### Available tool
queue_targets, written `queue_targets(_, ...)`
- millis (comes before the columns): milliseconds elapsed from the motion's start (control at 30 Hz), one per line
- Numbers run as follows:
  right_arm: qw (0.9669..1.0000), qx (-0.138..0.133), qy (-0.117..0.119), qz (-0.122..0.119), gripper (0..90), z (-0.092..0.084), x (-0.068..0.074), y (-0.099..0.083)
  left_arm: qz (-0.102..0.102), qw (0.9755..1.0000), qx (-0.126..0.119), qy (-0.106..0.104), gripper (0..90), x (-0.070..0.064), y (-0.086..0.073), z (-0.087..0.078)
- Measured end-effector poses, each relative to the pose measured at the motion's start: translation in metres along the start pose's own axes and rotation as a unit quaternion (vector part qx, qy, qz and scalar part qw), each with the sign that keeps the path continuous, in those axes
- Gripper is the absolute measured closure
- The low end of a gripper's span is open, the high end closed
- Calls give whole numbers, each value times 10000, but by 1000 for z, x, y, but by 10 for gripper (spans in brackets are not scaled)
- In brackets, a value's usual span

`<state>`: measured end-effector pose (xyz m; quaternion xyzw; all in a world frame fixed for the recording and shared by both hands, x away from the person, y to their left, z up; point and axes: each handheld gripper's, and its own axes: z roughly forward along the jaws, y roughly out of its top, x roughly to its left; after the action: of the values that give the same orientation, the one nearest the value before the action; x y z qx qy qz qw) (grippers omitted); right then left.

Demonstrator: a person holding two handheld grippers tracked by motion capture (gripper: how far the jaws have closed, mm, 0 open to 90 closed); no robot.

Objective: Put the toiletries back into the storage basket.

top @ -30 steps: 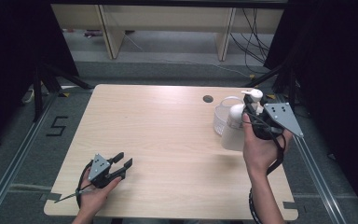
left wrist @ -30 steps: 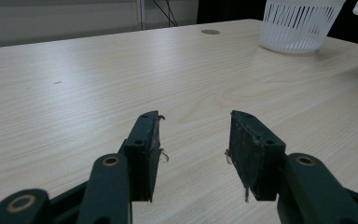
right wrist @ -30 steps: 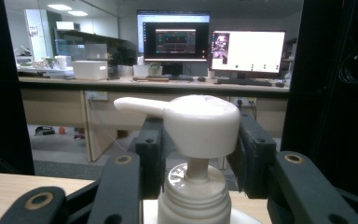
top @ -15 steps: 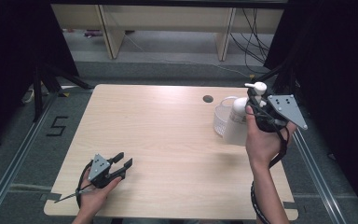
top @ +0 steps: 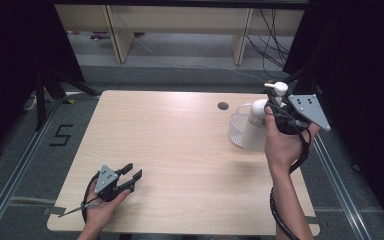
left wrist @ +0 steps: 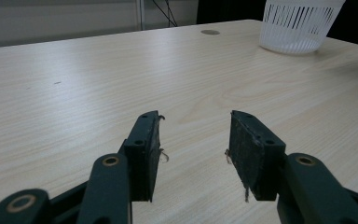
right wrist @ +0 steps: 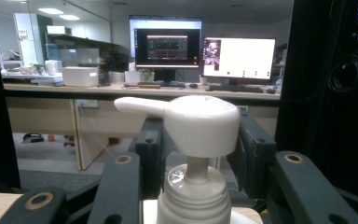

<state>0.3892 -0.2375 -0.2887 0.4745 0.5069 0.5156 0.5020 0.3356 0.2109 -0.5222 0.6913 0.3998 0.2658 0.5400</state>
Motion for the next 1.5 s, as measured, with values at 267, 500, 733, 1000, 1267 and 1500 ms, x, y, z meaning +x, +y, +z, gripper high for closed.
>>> queue_targets(267, 10000, -6, -20, 57, 599, 10, 2, 7, -5, 10000, -5, -5, 525, 0, 0, 0)
queue_targets(500, 10000, 4, -37, 31, 599, 18, 2, 10, -3, 10000, -5, -10, 525, 0, 0, 0)
queue_targets(733, 10000, 46, -78, 33, 599, 26, -1, 13, -3, 10000, 2, -12, 526, 0, 0, 0)
queue_targets(1000, 9999, 55, -98, 73, 599, 36, -1, 16, -6, 10000, -4, -14, 525, 0, 0, 0)
queue_targets(1267, 9999, 40, -119, 18, 599, 43, -4, 15, -7, 10000, -1, -18, 525, 0, 0, 0)
queue_targets(1500, 9998, 47, -168, 49, 599, 50, -6, 15, -5, 10000, -6, -23, 525, 1, 0, 0)
